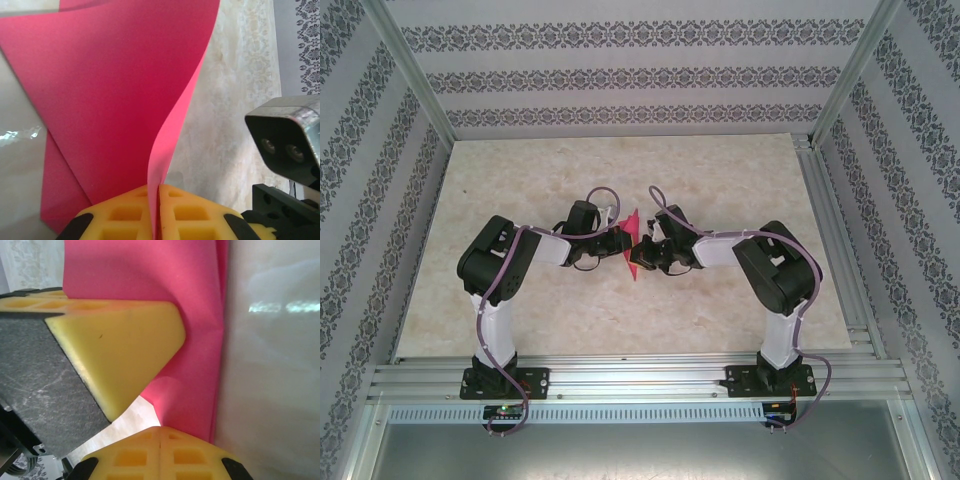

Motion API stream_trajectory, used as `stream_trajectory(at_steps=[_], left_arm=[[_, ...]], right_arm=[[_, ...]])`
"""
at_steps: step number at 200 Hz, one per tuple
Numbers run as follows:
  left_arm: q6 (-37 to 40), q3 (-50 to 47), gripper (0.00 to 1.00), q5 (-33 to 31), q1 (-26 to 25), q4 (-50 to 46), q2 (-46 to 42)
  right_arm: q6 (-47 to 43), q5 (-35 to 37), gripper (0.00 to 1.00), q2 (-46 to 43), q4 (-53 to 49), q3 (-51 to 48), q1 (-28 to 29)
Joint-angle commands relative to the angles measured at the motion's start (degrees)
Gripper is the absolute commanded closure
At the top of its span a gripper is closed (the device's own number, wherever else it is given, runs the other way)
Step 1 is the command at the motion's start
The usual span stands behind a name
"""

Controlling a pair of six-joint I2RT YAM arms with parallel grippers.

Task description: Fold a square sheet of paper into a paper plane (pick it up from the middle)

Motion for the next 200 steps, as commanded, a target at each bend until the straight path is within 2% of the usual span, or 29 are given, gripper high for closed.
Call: stream_trajectory(at_steps=[1, 23, 38, 52, 76, 85, 101, 115, 122, 144, 155, 161, 169, 200], left_arm=[[1.3, 1.2, 0.88, 0.6, 1.2, -2.3, 0.0], [1.4, 1.5, 0.89, 0.6, 1.4, -2.9, -0.2], [1.5, 2.0, 0.79, 0.0, 1.6, -4.3, -0.1], [1.6, 1.8, 0.79, -0.1, 1.7, -4.5, -0.4], [1.1, 1.3, 0.66, -0.6, 2.5, -4.9, -1.8], [1.2, 1.6, 0.57, -1.0, 2.9, -6.1, -2.4], [0.6, 0.8, 0.55, -2.8, 3.4, -6.2, -5.0], [1.4, 2.0, 0.44, -4.6, 3.8, -10.1, -6.8], [1.9, 2.8, 0.42, -4.6, 4.1, -11.9, -7.3], [0.1, 2.0, 0.48, -4.5, 4.2, -11.1, -9.9], [0.8, 3.4, 0.60, -4.1, 4.3, -13.6, -10.6], [0.7, 3.4, 0.71, -3.8, 4.2, -13.5, -11.0], [0.1, 3.3, 0.79, -2.5, 4.3, -12.2, -11.6], [-2.4, 5.5, 0.84, 1.8, 4.1, -9.9, -12.2]], right_arm=[[2.0, -1.1, 0.96, 2.3, 4.6, -1.2, 0.6], [2.6, -0.6, 0.96, 3.3, 5.8, -2.0, 0.7], [2.9, 0.2, 0.96, 3.5, 5.9, -2.8, 0.7], [3.2, 0.5, 0.97, 3.9, 6.1, -3.4, 0.7], [3.9, 0.3, 0.97, 4.5, 7.2, -4.3, 0.8], [4.0, 0.3, 0.97, 4.5, 7.3, -4.5, 0.8], [3.9, 0.4, 0.98, 4.5, 7.6, -4.6, 0.9], [4.0, 0.3, 0.98, 4.7, 7.9, -4.5, 0.8], [4.0, 0.2, 0.98, 4.8, 7.9, -4.5, 0.9], [4.1, 0.3, 0.98, 4.7, 8.1, -4.5, 1.0], [3.9, 0.4, 0.98, 4.7, 7.8, -4.3, 1.0], [3.9, 0.5, 0.98, 4.7, 7.7, -4.2, 1.0], [3.9, 0.5, 0.98, 4.7, 7.7, -4.1, 1.0], [3.7, 0.4, 0.98, 4.9, 7.3, -3.7, 1.1]])
